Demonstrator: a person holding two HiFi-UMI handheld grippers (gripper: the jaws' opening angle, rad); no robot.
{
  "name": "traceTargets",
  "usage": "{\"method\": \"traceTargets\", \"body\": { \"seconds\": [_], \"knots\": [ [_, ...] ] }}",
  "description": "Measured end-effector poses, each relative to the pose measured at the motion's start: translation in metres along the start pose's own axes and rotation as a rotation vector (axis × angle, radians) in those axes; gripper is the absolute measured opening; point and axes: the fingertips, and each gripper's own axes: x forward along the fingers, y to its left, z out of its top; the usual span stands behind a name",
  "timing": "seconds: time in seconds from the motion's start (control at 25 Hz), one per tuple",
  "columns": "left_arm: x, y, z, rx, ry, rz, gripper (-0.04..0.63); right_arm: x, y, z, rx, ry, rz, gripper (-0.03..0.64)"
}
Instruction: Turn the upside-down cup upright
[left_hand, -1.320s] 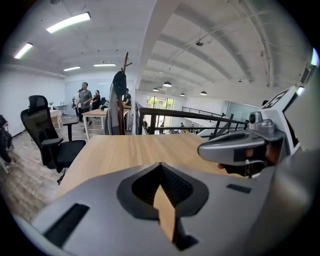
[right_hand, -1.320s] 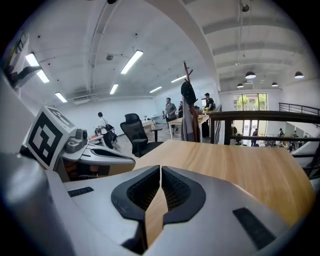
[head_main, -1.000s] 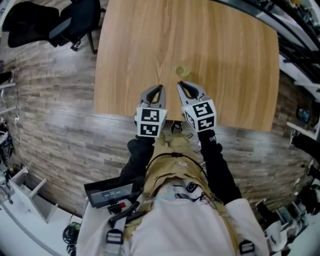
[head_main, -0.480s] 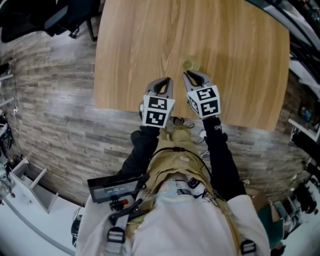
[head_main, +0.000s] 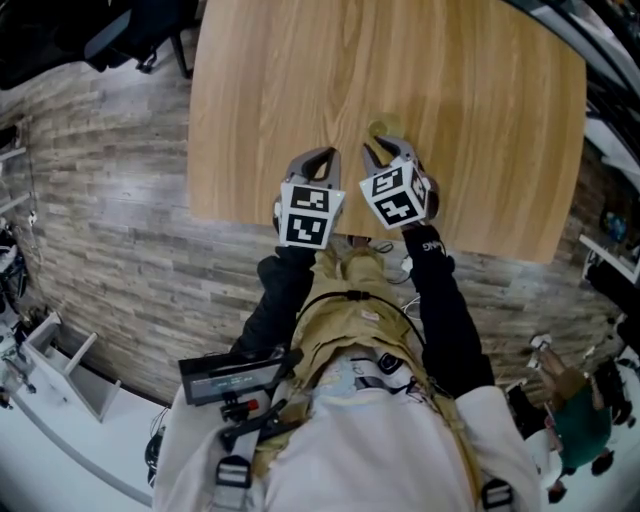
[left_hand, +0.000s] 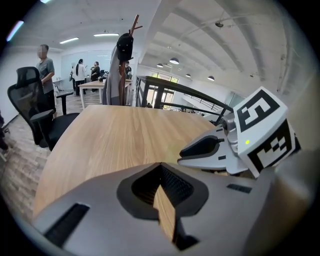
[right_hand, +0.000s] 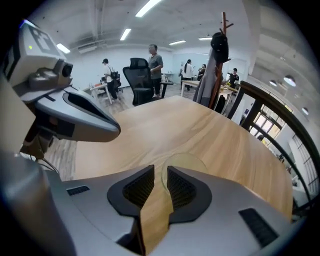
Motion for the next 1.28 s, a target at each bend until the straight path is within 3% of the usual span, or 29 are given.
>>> {"method": "traceTargets", "body": {
  "seconds": [0.2,0.36,0.48,0.92,1.08,1.28],
  "knots": [
    [0.003,0.003,-0.003,-0.006,0.012,0.007,0.002,0.018,-0.002,-0.010,-0.115,0.119,-0.029,0.076],
    [0.002,0.001,-0.004,-0.002,0.008,0.001,0.002,0.019,-0.005,-0.009,-0.067,0.107,-0.014,0.040],
    [0.001,0.000,-0.006,-0.004,0.008,-0.001,0.002,0.011,-0.001,-0.008,0.057,0.039,0.032,0.038],
    [-0.006,-0.005,-0.016,0.001,0.009,-0.007,0.002,-0.002,0.018,-0.023,0.761,-0.286,0.383,0.037],
    [-0.010,-0.007,-0.021,-0.002,0.016,-0.009,0.002,-0.003,0.000,-0.039,0.878,-0.358,0.378,0.040],
    [-0.010,-0.005,-0.027,-0.003,0.024,-0.009,0.002,0.006,-0.021,-0.059,0.947,-0.308,0.302,0.048]
  ]
}}
